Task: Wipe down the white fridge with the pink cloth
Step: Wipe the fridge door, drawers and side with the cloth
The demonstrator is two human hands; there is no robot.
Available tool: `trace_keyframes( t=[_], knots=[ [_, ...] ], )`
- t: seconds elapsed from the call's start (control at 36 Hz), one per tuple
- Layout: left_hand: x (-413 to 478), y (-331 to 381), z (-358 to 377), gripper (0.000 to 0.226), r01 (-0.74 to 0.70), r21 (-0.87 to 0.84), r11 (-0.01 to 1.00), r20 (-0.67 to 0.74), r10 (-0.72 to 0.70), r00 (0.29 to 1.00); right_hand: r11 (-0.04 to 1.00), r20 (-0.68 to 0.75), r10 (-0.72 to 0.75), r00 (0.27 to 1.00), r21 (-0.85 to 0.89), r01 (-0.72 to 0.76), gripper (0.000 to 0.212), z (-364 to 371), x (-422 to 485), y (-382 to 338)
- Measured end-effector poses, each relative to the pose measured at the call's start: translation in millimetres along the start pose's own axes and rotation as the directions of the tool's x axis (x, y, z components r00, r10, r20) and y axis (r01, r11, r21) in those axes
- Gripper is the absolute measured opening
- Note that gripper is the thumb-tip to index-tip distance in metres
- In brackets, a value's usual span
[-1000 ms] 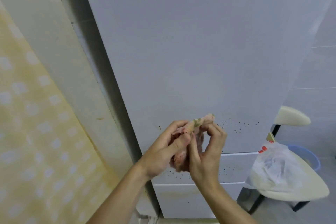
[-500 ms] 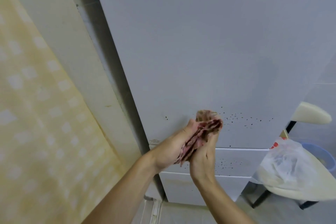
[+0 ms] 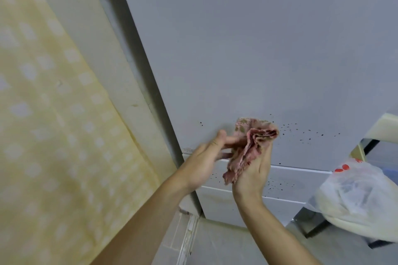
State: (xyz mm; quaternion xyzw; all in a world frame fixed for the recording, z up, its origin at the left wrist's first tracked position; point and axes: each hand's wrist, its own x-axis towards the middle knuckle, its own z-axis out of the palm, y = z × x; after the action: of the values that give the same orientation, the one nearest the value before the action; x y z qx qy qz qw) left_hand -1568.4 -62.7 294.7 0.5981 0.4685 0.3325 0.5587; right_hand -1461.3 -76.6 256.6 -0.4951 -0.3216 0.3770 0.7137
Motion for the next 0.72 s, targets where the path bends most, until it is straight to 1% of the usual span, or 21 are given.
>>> trace_keyframes(
  t=[0.03, 0.06, 0.08, 0.11, 0.14, 0.17, 0.22, 0.25, 0.28, 0.31, 0.33, 0.39, 0.44, 0.5, 0.56, 0.61, 0.67, 0.72],
  knots=[
    [0, -2, -10, 0.06, -0.043, 0.034, 0.999, -0.089, 0.045, 0.995, 1.0, -0.01, -0.003, 1.0, 0.028, 0.003, 0.042, 3, -2, -8],
    [0, -4, -23, 0.052, -0.082, 0.074, 0.994, -0.189, 0.095, 0.977, 0.999, -0.024, -0.008, 1.0, 0.052, 0.009, 0.042, 7, 0, -9],
    [1, -5, -37, 0.043, -0.112, 0.119, 0.987, -0.293, 0.143, 0.945, 0.999, -0.026, -0.031, 0.999, 0.039, 0.032, 0.044, 12, 3, -10],
    [3, -9, -54, 0.033, -0.13, 0.166, 0.978, -0.397, 0.187, 0.898, 0.998, -0.006, -0.059, 0.998, 0.016, 0.059, 0.049, 16, 5, -8],
    [4, -11, -72, 0.024, -0.134, 0.211, 0.968, -0.485, 0.223, 0.846, 0.998, 0.001, -0.067, 0.998, -0.016, 0.067, 0.054, 21, 7, -4],
    [5, -13, -90, 0.022, -0.126, 0.263, 0.956, -0.56, 0.258, 0.787, 0.997, -0.006, -0.074, 0.997, -0.033, 0.073, 0.053, 25, 10, 1],
    [9, -16, -127, 0.029, -0.088, 0.413, 0.906, -0.668, 0.367, 0.647, 0.98, -0.021, -0.169, 0.985, -0.11, 0.166, 0.041, 34, 19, 13],
    [13, -18, -146, 0.033, -0.068, 0.5, 0.863, -0.688, 0.444, 0.575, 0.97, -0.035, -0.215, 0.976, -0.124, 0.209, 0.042, 41, 22, 15],
    [18, -20, -164, 0.036, -0.055, 0.579, 0.814, -0.684, 0.522, 0.509, 0.965, -0.041, -0.238, 0.97, -0.119, 0.232, 0.047, 47, 26, 18],
    [26, -21, -181, 0.04, -0.045, 0.644, 0.763, -0.664, 0.587, 0.463, 0.954, -0.032, -0.285, 0.958, -0.105, 0.28, 0.05, 55, 29, 10],
    [35, -22, -196, 0.045, -0.031, 0.695, 0.718, -0.637, 0.635, 0.437, 0.924, -0.019, -0.36, 0.933, -0.141, 0.354, 0.049, 62, 33, 10],
    [53, -26, -219, 0.054, -0.019, 0.775, 0.632, -0.571, 0.712, 0.409, 0.836, 0.009, -0.522, 0.853, -0.196, 0.513, 0.049, 79, 40, 0],
    [71, -33, -231, 0.058, -0.026, 0.828, 0.56, -0.513, 0.776, 0.368, 0.76, 0.069, -0.61, 0.789, -0.233, 0.607, 0.052, 93, 51, 3],
    [84, -42, -233, 0.058, -0.024, 0.869, 0.494, -0.464, 0.83, 0.309, 0.667, 0.161, -0.656, 0.738, -0.333, 0.666, 0.055, 104, 66, 12],
    [95, -49, -232, 0.057, -0.034, 0.88, 0.473, -0.449, 0.854, 0.261, 0.548, 0.223, -0.686, 0.693, -0.469, 0.693, 0.062, 111, 77, 24],
    [103, -55, -234, 0.056, -0.05, 0.882, 0.469, -0.448, 0.866, 0.223, 0.414, 0.243, -0.742, 0.625, -0.566, 0.713, 0.062, 116, 88, 35],
    [109, -59, -238, 0.056, -0.066, 0.886, 0.459, -0.439, 0.877, 0.197, 0.296, 0.262, -0.793, 0.55, -0.624, 0.723, 0.064, 119, 97, 44],
    [114, -62, -241, 0.057, -0.095, 0.887, 0.452, -0.431, 0.884, 0.18, 0.202, 0.289, -0.826, 0.483, -0.649, 0.734, 0.07, 120, 100, 49]
  ],
)
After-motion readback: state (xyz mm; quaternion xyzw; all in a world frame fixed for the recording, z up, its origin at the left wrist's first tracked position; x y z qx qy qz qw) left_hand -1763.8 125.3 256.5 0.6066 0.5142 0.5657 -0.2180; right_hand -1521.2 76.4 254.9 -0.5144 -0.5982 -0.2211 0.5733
